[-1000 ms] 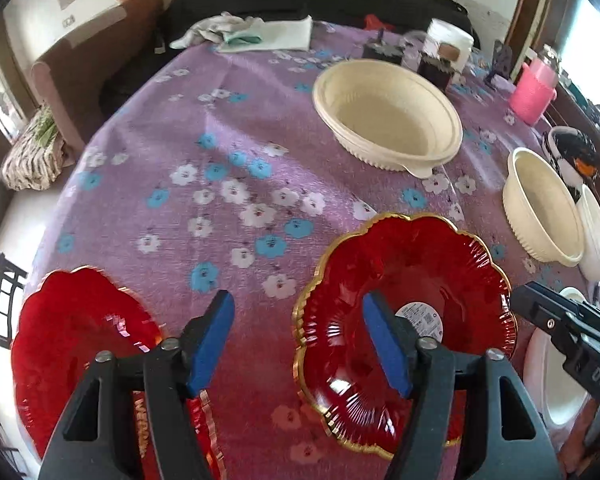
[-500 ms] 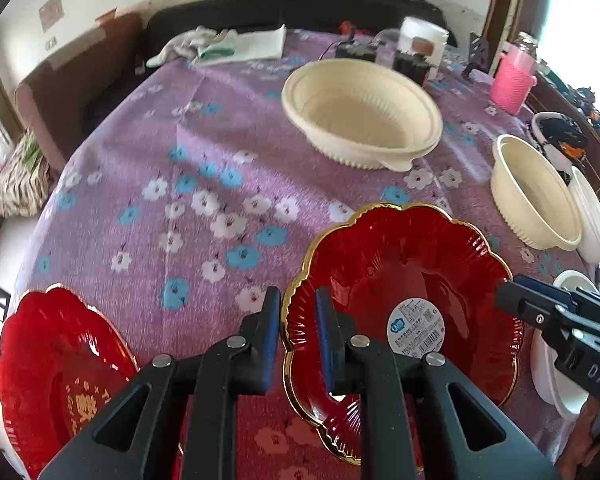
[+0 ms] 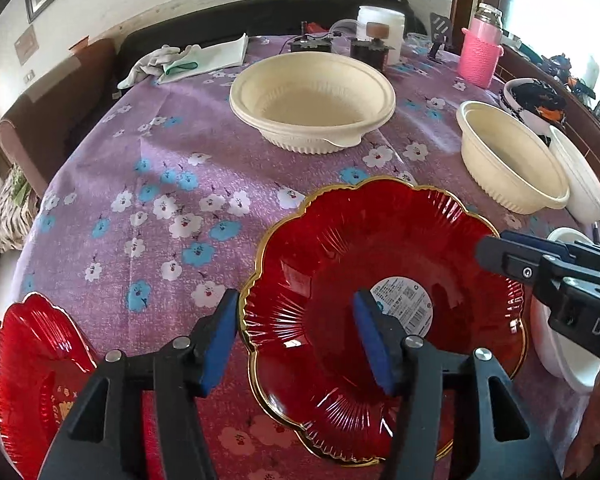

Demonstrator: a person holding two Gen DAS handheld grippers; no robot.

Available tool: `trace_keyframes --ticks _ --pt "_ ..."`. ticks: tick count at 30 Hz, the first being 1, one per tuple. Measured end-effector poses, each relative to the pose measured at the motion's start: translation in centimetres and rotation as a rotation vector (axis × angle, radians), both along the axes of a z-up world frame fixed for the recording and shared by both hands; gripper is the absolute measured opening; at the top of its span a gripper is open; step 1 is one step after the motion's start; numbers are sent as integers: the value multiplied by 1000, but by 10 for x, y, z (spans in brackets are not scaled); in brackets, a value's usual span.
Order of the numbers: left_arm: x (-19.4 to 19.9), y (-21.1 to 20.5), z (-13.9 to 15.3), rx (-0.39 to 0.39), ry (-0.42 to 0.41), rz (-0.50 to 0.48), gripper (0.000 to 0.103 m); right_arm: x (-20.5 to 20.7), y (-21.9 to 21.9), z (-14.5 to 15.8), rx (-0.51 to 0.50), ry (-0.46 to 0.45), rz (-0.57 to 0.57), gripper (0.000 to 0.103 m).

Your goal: Organize plates and bowls

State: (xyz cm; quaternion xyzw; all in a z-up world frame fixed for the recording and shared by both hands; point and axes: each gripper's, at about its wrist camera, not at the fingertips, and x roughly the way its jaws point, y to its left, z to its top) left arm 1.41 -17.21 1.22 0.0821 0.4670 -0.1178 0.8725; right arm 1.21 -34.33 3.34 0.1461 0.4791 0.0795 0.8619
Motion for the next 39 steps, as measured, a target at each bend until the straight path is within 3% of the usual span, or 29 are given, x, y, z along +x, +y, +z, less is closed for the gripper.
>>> trace_keyframes --ticks 2,5,13,39 --pt "0 2 0 11 -16 14 41 1 1 -4 -13 19 6 28" --pt "1 9 2 13 -33 44 29 -1 6 -4 -47 10 14 31" --pt "-5 16 15 -25 -96 61 29 -9 4 3 -3 -49 0 30" --pt "-3 20 17 -58 -79 70 29 -15 2 11 60 -77 3 30"
